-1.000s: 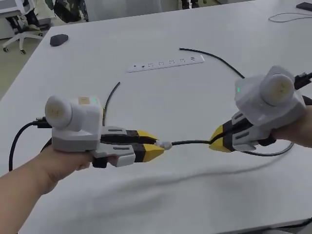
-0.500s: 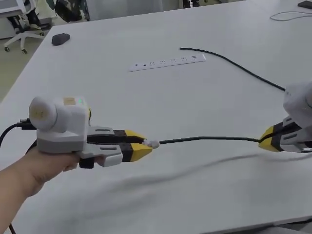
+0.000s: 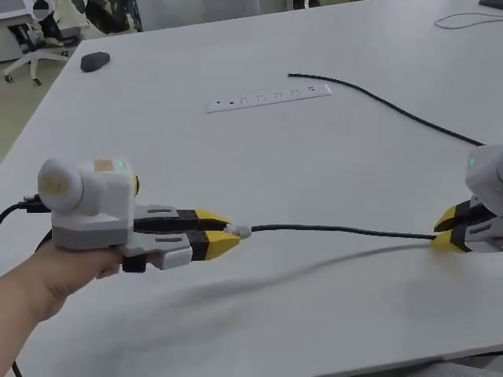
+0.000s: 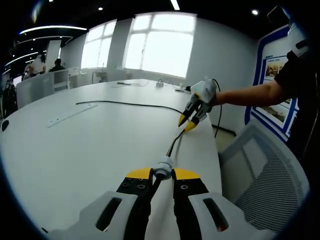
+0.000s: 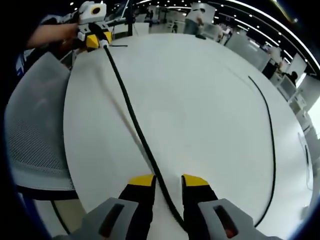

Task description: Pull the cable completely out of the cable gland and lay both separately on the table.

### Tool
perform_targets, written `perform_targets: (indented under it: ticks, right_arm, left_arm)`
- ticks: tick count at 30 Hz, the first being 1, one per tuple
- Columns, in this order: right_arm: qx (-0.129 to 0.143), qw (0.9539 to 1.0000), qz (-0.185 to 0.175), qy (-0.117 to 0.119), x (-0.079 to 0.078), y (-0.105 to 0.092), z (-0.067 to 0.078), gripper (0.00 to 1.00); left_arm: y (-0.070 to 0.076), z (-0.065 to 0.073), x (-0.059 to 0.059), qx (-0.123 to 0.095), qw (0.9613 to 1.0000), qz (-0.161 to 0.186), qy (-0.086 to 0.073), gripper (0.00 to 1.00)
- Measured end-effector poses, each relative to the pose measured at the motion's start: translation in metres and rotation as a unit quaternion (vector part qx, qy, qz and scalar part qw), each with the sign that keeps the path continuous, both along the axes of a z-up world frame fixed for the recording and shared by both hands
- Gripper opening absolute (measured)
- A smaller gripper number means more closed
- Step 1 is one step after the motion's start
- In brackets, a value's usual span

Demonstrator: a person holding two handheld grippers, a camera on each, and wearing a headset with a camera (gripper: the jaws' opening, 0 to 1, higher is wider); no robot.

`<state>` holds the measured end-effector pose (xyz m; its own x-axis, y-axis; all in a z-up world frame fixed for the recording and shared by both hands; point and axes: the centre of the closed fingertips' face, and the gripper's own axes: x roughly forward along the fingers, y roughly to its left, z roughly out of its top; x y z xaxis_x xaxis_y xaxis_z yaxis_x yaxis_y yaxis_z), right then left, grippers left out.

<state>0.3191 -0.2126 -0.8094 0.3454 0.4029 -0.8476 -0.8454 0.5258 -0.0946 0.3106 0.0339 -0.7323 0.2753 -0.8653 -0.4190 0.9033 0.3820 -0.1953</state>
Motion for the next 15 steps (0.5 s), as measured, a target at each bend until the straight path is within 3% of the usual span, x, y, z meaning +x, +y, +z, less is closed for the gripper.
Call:
perform_targets:
  ticks: [5,6,10,13,15]
  right_arm:
    - [0.053,0.9981,0.016,-0.026,0.011,0.035,0.030,0.20]
    - [0.081,0.9959,0.027,-0.029,0.012,0.052,0.041,0.18]
    - [0.140,0.9876,0.059,-0.038,0.012,0.104,0.071,0.16]
    - [0.154,0.9816,0.106,-0.040,0.002,0.141,0.081,0.16]
    - [0.154,0.9756,0.153,-0.029,-0.013,0.165,0.081,0.17]
  left_arm:
    - [-0.002,-0.001,-0.001,-0.001,1.0000,-0.001,0.003,0.15]
    - [-0.003,-0.001,-0.001,0.000,1.0000,-0.002,0.001,0.15]
    - [-0.008,-0.001,-0.006,0.001,0.9999,-0.010,0.000,0.15]
    - [-0.011,0.001,-0.007,0.000,0.9999,-0.013,-0.001,0.15]
    - [-0.013,0.001,-0.009,0.006,0.9998,-0.018,-0.006,0.15]
